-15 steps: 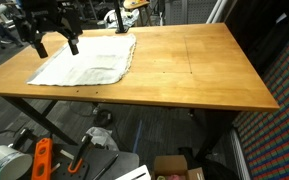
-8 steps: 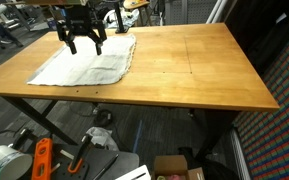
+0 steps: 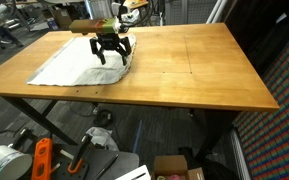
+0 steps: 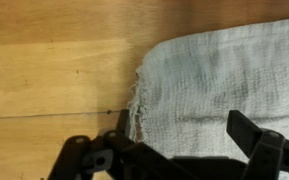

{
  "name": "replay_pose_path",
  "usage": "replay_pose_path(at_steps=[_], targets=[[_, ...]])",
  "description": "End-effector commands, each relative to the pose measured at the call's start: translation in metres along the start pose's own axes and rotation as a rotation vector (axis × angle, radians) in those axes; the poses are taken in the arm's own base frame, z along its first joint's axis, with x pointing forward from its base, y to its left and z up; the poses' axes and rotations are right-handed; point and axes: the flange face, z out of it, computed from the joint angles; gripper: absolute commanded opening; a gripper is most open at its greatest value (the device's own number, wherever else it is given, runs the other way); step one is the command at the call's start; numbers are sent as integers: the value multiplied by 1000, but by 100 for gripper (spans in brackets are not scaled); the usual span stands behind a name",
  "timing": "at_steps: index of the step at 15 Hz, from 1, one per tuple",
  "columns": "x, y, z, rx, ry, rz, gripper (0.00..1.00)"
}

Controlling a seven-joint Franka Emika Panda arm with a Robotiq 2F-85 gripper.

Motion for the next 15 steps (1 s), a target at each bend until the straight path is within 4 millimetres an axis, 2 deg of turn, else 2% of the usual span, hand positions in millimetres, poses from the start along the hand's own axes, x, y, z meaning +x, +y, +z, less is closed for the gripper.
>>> replay_pose_path(at_steps=[1,9,15], targets=[[8,27,15,-18,0,-10,100],[4,53,38,90,6,-114,100],[2,58,39,208,53,-185,100]])
